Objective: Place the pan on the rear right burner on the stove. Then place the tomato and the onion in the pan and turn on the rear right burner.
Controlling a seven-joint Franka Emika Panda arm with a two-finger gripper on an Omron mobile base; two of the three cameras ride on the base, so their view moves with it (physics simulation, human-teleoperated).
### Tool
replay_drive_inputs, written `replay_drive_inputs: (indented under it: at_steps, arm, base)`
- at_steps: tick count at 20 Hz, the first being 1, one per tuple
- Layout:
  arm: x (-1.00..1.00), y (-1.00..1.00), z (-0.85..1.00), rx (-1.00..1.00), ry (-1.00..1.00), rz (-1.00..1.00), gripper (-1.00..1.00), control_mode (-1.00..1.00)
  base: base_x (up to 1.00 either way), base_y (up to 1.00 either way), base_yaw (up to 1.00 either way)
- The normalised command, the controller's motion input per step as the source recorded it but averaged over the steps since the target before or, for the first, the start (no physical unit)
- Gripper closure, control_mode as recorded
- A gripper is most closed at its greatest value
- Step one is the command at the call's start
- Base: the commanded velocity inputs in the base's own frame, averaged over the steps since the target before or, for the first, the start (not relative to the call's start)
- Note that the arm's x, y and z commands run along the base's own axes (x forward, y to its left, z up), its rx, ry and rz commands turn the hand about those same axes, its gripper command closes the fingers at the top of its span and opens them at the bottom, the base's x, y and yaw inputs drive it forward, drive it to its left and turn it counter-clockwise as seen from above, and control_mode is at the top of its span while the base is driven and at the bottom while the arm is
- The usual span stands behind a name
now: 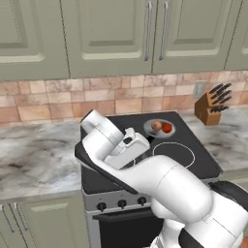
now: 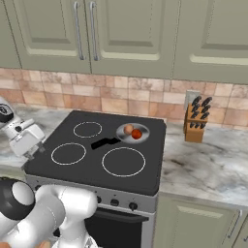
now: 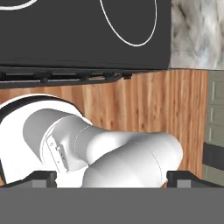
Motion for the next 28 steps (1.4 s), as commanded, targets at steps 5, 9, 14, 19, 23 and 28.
replay_drive_inputs:
  at_steps: [5, 9, 14, 19, 23, 28]
  arm:
    - [0.00, 0.00, 0.00, 0.00, 0.00, 0.00, -1.00, 1.00]
    - [0.00, 0.00, 0.00, 0.00, 0.00, 0.00, -1.00, 1.00]
    - [0.00, 0.00, 0.00, 0.00, 0.00, 0.00, -1.00, 1.00]
    - [0.00, 0.00, 0.00, 0.00, 0.00, 0.00, -1.00, 1.00]
    - [0.00, 0.00, 0.00, 0.00, 0.00, 0.00, -1.00, 1.00]
    - [0.00, 0.00, 0.00, 0.00, 0.00, 0.00, -1.00, 1.00]
  base:
    - [-0.39, 0.00, 0.06]
    - [-0.04, -0.01, 0.05]
    - [0.00, -0.36, 0.15]
    - [0.00, -0.64, 0.18]
    - [0.00, -0.46, 0.14]
    - [0.00, -0.35, 0.13]
